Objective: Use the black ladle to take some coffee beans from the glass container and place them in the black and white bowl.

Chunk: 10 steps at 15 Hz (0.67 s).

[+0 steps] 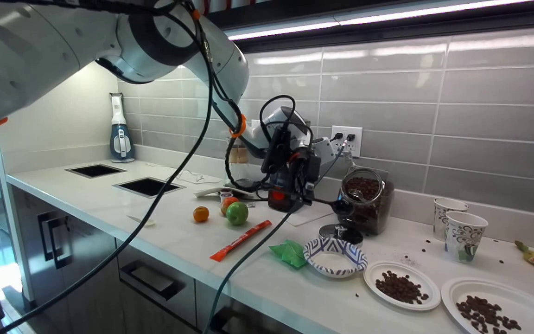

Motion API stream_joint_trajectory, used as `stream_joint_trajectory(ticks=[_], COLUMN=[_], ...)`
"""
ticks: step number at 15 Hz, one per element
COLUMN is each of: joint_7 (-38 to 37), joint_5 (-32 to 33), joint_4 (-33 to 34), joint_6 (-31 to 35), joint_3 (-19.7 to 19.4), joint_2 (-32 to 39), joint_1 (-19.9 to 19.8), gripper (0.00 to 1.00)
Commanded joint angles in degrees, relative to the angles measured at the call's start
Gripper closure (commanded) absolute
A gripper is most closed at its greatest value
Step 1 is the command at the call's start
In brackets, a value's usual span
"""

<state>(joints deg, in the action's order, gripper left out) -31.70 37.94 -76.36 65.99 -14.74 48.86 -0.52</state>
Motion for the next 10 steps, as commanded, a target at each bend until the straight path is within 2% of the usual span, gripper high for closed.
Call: stream_joint_trajectory(ticks=[1,10], joint_7=[1.5,2.0], joint_5=[3.0,7.5], joint_4=[1.2,1.4], joint_6=[-3.8,-8.1], joint_3=[0.3,1.5], joint_2=[1.8,3.3], joint_1=[0.9,1.2], gripper=[0.98,0.98])
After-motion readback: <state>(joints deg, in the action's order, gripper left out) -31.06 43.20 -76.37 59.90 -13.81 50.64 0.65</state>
